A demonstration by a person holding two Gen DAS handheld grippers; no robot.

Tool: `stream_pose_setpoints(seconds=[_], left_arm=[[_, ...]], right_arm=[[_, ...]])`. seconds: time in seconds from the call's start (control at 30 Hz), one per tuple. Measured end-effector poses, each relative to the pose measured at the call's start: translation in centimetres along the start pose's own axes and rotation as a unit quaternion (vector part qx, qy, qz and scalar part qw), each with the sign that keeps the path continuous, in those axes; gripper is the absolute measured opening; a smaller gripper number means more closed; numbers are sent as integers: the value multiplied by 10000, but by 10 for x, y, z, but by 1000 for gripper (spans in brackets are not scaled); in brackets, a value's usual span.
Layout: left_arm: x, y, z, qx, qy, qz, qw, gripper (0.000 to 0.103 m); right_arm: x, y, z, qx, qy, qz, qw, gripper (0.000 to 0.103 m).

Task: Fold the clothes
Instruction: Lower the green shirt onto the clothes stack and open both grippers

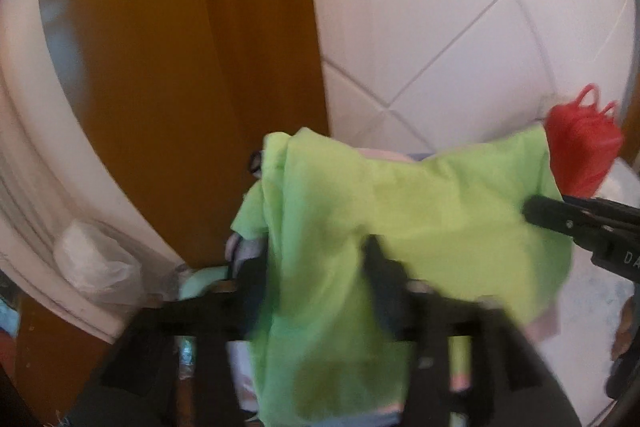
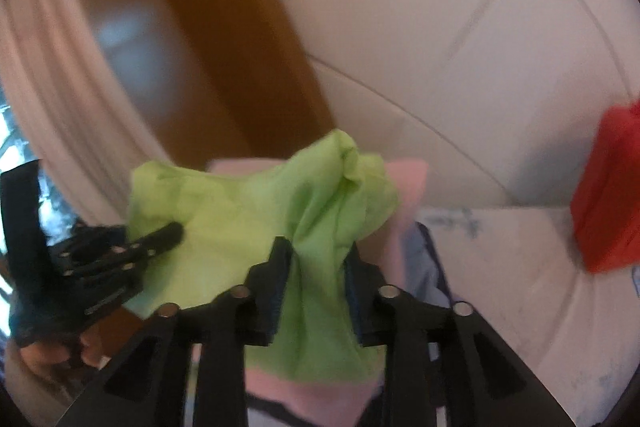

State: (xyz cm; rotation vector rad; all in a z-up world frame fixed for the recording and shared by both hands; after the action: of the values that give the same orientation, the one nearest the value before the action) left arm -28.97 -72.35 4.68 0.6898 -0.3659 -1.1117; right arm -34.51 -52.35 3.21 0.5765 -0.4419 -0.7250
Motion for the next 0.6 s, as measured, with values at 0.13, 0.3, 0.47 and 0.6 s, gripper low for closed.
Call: stream_pose_setpoints(seconds=[0.13, 0.3, 0.47, 0.6], left_arm=[[8, -7, 1, -16, 143, 112, 9998, 101], [8, 4, 7, -280, -27, 421, 9987, 101], [8, 40, 4, -441, 119, 265, 9986, 101], [5, 74, -23, -408, 304, -14, 9987, 101]], right_arm=[[-14, -19, -12, 345, -36, -330, 9989, 58], [-13, -13, -2, 277, -2, -582, 9979, 70], [-3, 21, 3, 31, 349, -818, 9960, 89], [10, 46, -12, -25, 773, -898, 9930, 99]])
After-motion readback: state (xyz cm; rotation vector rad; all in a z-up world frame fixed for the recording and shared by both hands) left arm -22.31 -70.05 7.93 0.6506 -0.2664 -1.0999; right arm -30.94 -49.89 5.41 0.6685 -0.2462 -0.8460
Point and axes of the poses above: each gripper's, at about its wrist camera, not at the fingertips, and y roughly against the way its jaws point, x to its left, z to its top, the point moved 8 cm from there along -y, roughly the way its jaws point, and after that the axes turned 14 degrees about y, right-handed, at the moved point
